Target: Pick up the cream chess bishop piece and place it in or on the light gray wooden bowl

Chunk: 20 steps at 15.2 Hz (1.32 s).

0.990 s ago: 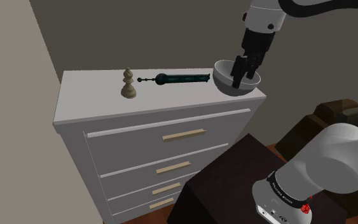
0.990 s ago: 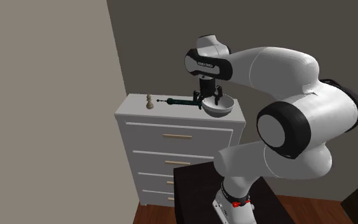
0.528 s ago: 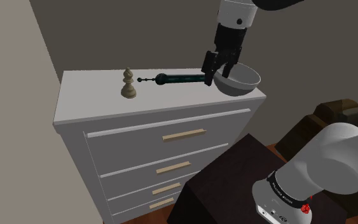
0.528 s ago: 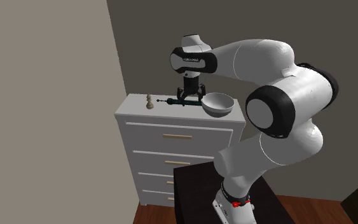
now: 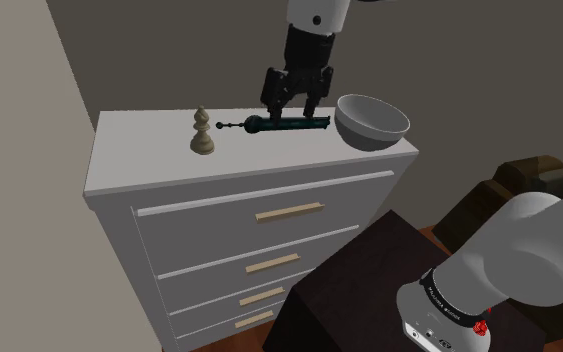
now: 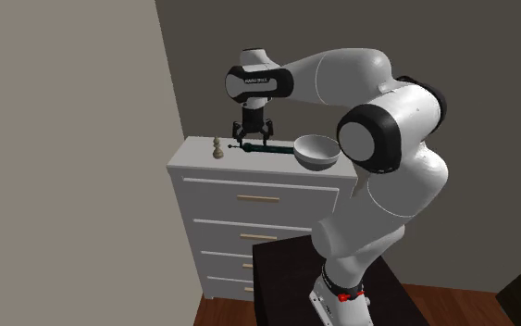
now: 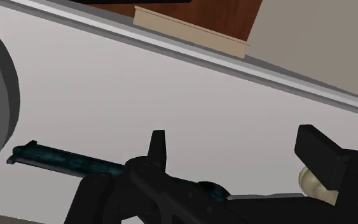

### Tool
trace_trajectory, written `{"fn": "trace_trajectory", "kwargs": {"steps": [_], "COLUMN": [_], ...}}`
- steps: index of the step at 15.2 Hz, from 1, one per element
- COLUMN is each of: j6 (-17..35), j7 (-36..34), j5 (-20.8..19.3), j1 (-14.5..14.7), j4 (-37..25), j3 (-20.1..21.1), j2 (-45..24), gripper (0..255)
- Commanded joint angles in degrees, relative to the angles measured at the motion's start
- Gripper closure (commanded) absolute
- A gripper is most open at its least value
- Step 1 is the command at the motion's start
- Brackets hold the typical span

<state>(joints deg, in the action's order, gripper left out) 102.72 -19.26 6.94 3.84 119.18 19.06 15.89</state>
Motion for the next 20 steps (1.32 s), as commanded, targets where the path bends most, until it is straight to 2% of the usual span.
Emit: {"fn": "trace_trajectory", "kwargs": {"steps": [1,12,20], "j6": [1.3,3.1,8.6], "j7": [-2.3,-14.3,-14.6], "j5": [-0.2,-5.6,-6.0], "j1": [0.2,4.0,4.2], "j4": [-3.4,-25.5,-20.8], "j3": [1.3,6.3,6.3], "j2": [-3.8,-23.5,-24.4], "gripper": [0,0,0]}}
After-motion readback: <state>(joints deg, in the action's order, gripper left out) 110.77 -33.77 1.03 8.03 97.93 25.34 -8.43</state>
